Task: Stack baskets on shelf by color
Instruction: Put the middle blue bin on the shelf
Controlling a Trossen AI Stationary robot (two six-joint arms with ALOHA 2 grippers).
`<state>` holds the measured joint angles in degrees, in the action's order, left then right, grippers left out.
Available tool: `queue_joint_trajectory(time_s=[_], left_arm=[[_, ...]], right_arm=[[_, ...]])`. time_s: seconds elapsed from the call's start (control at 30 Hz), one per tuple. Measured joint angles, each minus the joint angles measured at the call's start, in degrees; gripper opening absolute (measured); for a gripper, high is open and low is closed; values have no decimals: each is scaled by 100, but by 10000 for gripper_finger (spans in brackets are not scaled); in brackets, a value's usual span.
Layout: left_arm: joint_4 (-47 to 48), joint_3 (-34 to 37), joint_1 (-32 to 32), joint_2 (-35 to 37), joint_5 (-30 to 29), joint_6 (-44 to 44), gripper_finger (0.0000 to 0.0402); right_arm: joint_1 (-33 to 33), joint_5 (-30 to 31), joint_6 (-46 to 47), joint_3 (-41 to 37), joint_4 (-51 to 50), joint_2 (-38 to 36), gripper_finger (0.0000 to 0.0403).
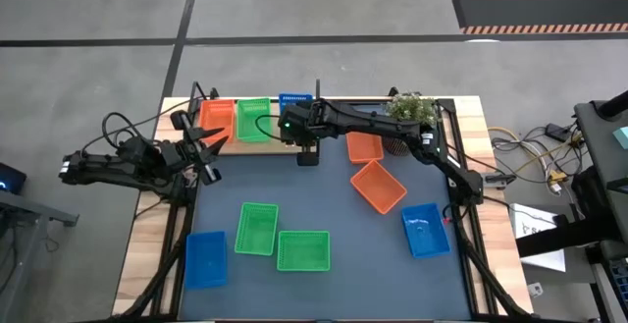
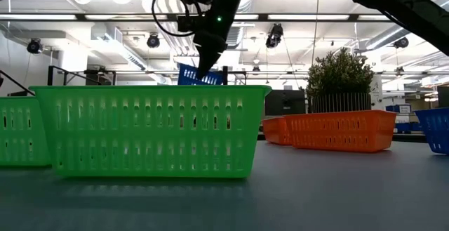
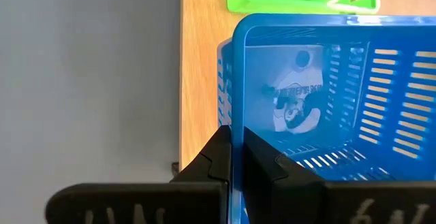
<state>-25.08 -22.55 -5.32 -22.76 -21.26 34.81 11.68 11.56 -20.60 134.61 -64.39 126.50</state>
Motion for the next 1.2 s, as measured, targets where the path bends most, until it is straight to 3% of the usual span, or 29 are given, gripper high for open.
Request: queue_joint_trajectory(time_s=[1.2], left_arm=[[-45, 9, -1, 1, 0, 7, 77]], right_arm=[[83, -35, 124, -43, 66, 20, 8]])
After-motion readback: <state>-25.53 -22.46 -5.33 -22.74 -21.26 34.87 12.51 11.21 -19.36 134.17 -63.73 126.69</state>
